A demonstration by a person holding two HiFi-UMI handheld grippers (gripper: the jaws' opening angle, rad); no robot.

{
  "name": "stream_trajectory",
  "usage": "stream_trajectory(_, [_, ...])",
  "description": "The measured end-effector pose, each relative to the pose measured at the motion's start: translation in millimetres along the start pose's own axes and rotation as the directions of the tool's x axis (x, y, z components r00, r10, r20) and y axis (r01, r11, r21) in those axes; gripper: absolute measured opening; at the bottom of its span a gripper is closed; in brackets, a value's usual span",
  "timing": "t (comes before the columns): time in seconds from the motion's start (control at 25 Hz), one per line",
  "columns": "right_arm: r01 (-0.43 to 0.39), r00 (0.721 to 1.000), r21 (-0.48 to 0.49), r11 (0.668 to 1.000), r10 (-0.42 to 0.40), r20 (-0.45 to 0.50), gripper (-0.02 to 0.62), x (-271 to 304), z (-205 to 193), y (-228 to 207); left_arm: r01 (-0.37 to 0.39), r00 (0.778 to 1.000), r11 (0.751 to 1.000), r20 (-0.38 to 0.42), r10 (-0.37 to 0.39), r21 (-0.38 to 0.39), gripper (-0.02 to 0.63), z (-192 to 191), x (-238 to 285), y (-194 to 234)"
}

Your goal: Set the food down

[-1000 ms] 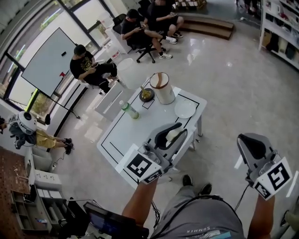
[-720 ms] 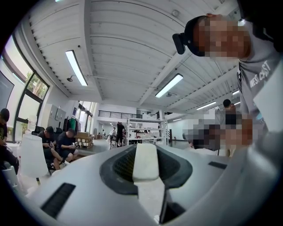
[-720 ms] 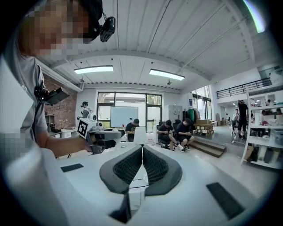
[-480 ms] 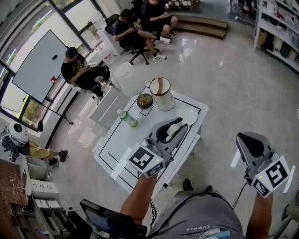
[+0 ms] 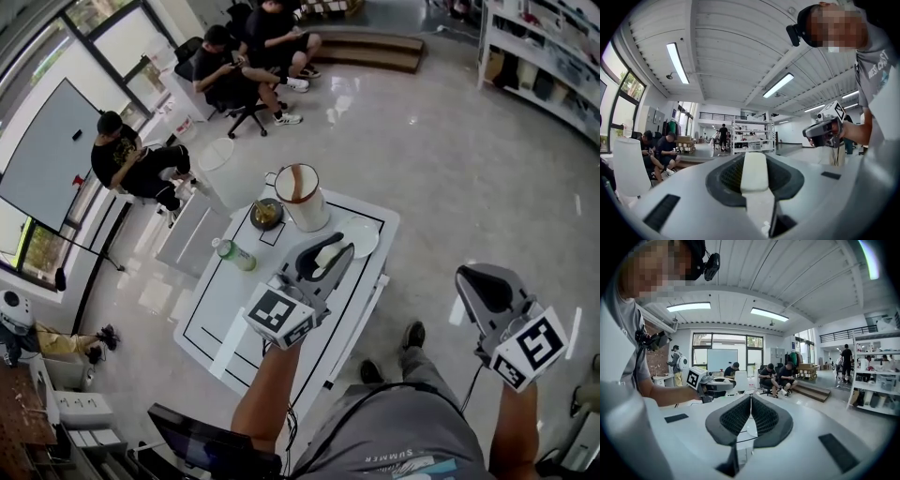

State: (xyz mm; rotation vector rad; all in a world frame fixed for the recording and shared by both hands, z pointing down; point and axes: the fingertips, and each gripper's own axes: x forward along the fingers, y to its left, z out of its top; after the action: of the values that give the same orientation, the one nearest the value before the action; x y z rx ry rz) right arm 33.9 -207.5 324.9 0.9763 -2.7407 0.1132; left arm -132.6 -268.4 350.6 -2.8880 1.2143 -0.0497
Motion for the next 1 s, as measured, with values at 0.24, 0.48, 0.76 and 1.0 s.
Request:
stream_trajectory(0.24, [-0.013,1.0,0.005,1.0,0.013,-0.014,0.008,9.9,0.0,-13.0,-0.032,0.998,0.999,-0.062,0.03,-0.027,0.098,-26.3,17.0,20.6])
stream_trajectory(0.48, [-0.02,0.999,0.017,1.0,0.021,-0.04,0.008,16.7,-7.3,-34.8,-0.053,0.99,0.998,-0.134,0.047,-0.036,0.098,-60.6,43.2,39.9])
stream_trajectory(0.76, [-0.037,0.996,0.046,0.998,0.04,-0.075,0.008,20.9,-22.1,-52.4,-0.085,0.972,0.996,-0.225,0.074,-0.039,0.098,-102.2,69.4,60.8])
stream_trajectory(1.0, [-0.038,0.994,0.066,0.997,0.044,-0.099,0.008,23.1,-32.8,-68.7,-0.094,0.951,0.994,-0.3,0.073,-0.058,0.098,-139.9,93.2,73.8])
